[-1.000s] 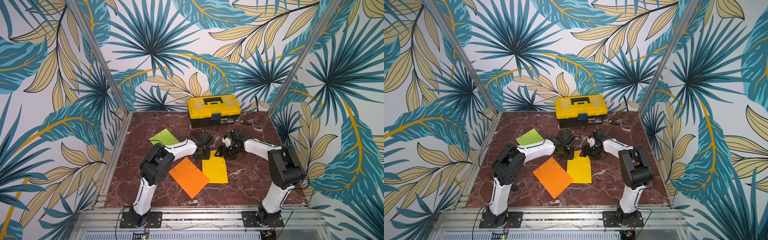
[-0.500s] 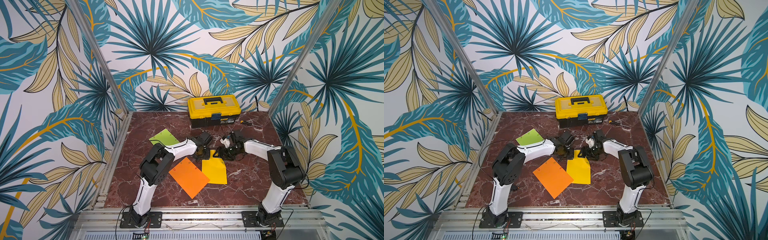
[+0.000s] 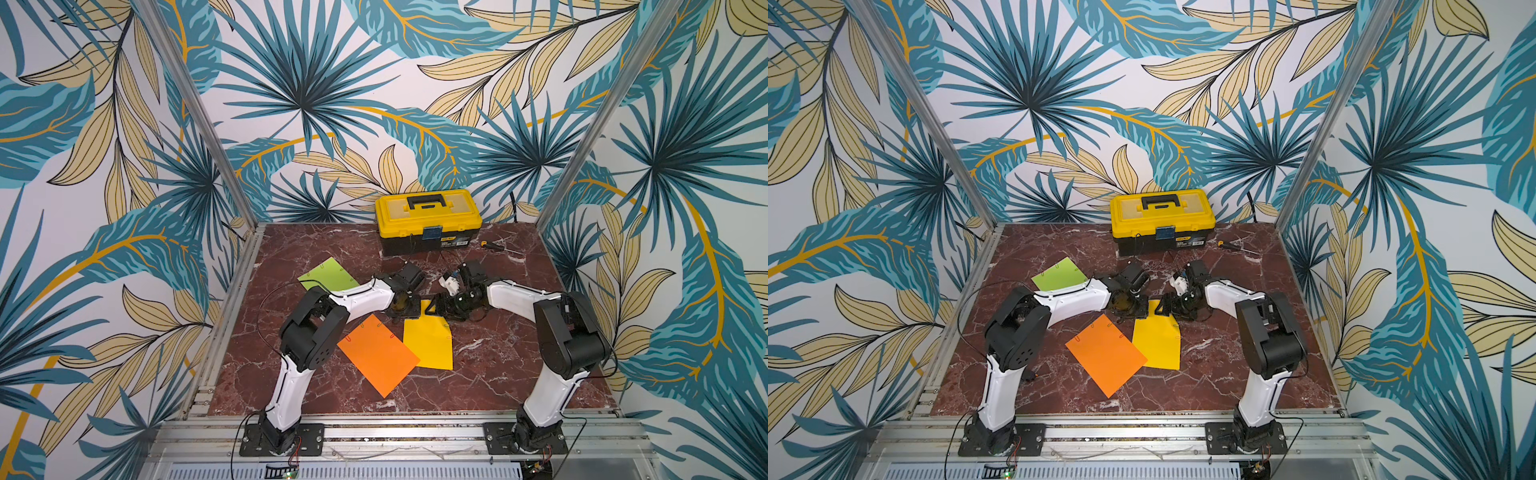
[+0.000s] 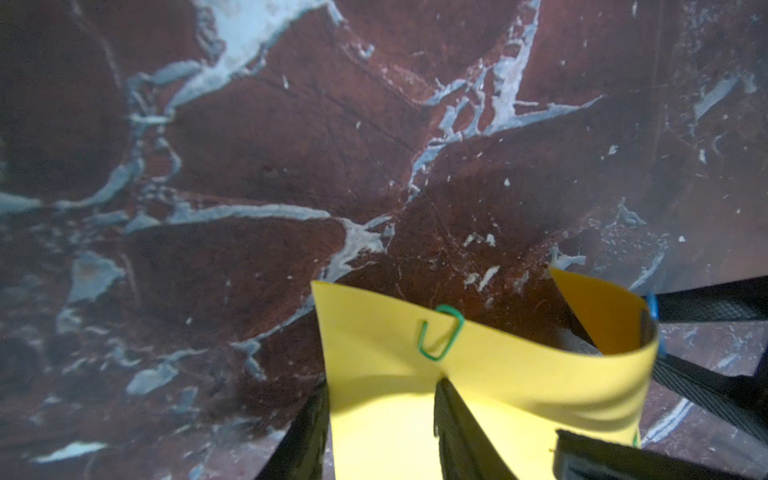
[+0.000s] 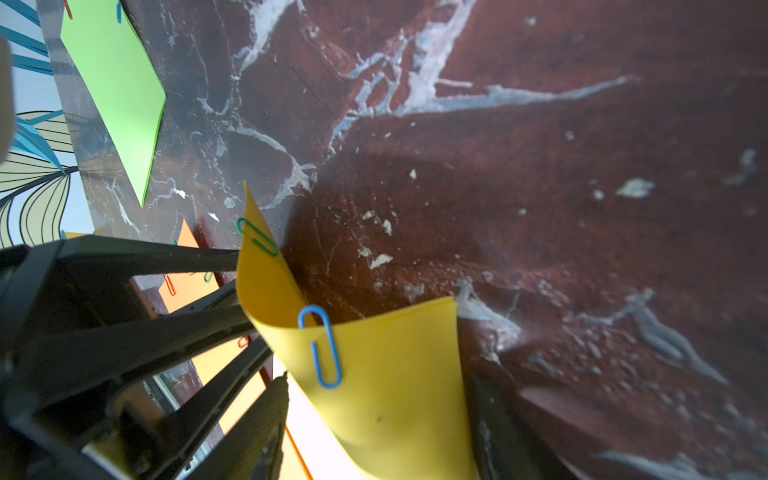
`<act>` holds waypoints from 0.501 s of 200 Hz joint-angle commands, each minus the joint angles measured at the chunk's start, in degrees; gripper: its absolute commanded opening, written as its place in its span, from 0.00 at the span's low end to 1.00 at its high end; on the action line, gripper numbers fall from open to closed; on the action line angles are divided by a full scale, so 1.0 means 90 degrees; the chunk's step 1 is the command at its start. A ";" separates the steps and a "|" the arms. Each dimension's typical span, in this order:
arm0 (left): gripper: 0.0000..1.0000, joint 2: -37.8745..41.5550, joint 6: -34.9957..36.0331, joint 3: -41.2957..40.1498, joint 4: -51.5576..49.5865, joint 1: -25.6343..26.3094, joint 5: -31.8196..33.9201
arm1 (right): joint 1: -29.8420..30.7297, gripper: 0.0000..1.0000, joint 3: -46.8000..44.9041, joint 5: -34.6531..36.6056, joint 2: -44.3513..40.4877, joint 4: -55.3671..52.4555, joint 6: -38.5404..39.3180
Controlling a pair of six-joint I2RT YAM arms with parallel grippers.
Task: Unclip the paperclips from the documents
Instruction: Pick up the document from the center of the board.
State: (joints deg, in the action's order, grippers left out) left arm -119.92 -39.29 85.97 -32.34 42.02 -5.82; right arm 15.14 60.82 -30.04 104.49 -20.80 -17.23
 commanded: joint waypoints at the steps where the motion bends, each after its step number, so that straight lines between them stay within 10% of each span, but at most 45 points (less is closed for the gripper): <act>1: 0.43 -0.0270 -0.0032 -0.0217 -0.0084 0.0031 -0.0093 | 0.0112 0.68 -0.0214 0.0369 0.0148 -0.0004 0.0106; 100: 0.43 -0.0226 -0.0046 -0.0236 -0.0084 0.0019 -0.0071 | 0.0203 0.52 -0.0346 0.0623 -0.0037 0.0229 0.0196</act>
State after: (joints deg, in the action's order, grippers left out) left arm -119.92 -39.40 85.86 -31.92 42.02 -5.85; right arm 16.56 59.66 -26.92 104.16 -18.04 -16.01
